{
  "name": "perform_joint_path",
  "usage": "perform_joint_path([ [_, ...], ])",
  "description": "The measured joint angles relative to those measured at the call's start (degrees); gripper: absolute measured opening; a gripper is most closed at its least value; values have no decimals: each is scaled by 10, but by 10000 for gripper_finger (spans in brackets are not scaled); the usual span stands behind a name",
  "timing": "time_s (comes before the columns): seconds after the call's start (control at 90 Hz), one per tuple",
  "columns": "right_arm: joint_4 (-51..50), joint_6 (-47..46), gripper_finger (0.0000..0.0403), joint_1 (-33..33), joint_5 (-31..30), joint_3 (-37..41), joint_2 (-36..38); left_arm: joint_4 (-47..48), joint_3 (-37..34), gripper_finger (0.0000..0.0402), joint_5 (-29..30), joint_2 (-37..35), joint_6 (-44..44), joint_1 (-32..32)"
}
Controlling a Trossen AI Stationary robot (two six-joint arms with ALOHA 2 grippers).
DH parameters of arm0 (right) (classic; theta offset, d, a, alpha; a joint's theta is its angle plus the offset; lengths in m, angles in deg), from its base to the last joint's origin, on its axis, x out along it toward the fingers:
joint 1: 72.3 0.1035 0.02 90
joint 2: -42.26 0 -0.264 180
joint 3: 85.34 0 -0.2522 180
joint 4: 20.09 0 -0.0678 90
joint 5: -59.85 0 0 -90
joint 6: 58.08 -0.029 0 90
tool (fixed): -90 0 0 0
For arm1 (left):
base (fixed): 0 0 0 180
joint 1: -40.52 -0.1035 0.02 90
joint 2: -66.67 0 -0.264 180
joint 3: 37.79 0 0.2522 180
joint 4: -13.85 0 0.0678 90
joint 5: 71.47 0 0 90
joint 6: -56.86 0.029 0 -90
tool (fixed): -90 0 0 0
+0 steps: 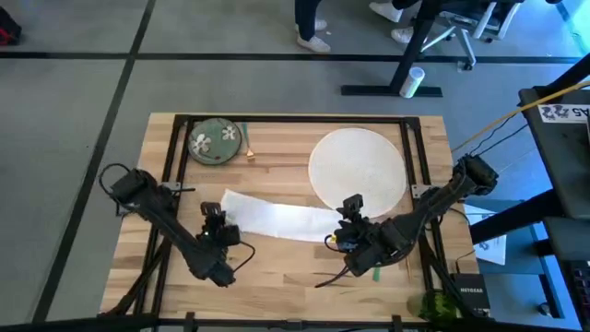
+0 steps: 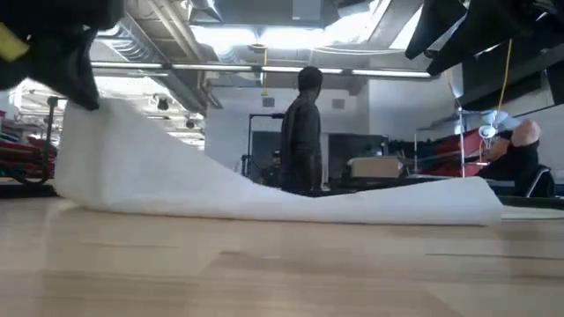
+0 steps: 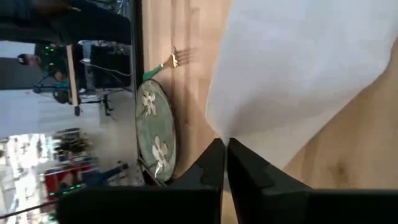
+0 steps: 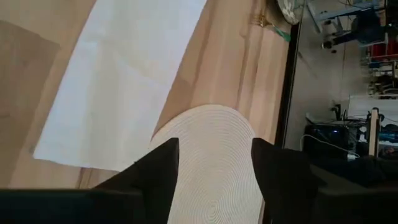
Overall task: Set table place
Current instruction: Fold the white table napkin
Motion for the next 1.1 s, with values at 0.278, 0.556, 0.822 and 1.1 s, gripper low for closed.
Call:
perform_joint_path([
  [0.278, -7, -1, 186, 0, -1, 0, 0, -43, 25, 0, -17, 21, 21, 58],
  [0.556, -9, -3, 186, -5, 0, 0, 0, -40, 59, 0, -29, 21, 23, 94],
  [0.822, -10, -4, 186, -5, 1, 0, 0, -79, 59, 0, -91, 21, 60, 96],
  [1.1, -10, -3, 186, -8, 1, 0, 0, -215, 59, 0, -121, 21, 149, 97],
])
